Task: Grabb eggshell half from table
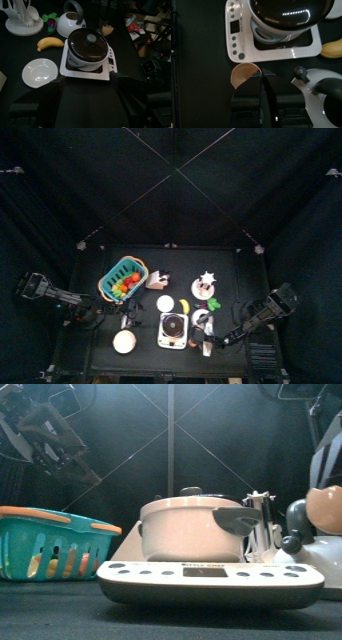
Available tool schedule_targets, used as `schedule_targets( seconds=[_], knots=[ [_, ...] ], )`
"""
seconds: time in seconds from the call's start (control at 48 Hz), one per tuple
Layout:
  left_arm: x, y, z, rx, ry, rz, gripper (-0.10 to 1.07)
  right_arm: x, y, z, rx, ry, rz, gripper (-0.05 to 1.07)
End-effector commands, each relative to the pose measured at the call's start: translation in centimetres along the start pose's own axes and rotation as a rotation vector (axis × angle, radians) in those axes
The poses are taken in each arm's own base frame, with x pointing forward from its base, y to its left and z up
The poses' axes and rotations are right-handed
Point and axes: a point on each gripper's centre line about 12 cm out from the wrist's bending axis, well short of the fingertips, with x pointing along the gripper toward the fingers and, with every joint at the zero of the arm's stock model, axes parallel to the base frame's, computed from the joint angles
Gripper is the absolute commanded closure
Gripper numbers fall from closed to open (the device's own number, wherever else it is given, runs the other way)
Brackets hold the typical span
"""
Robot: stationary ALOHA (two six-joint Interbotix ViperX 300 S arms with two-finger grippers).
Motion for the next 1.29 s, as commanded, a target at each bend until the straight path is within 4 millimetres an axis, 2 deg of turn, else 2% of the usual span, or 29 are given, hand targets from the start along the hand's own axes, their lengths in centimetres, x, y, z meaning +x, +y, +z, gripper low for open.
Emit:
schedule_targets(
  seconds=[0.0, 0.229, 0.312, 0.458, 0.708, 1.271],
  knots=[
    [0.4, -0.1, 2.0, -0.007, -0.077, 0.01, -0.03, -1.0, -1.1, 2.9, -0.028, -0.116, -0.044, 0.65],
    [2.6, 0.0, 5.8, -0.102, -0.194, 0.066, -0.03, -0.8, -5.2, 7.6, -0.038, -0.271, -0.255, 0.65],
    [3.6, 0.1, 6.5, -0.152, -0.2, 0.081, -0.03, -0.8, -5.9, 9.0, -0.072, -0.329, -0.29, 0.65],
    [5.3, 0.1, 7.4, -0.232, -0.201, 0.107, -0.03, -0.3, -6.4, 10.4, -0.124, -0.382, -0.323, 0.65],
    [7.9, 1.1, 7.4, -0.258, -0.208, 0.172, -0.03, 0.9, -6.3, 11.5, -0.159, -0.402, -0.346, 0.65],
    [10.6, 1.0, 7.5, -0.29, -0.167, 0.174, -0.04, 1.1, -6.8, 11.9, -0.157, -0.407, -0.36, 0.65]
  ],
)
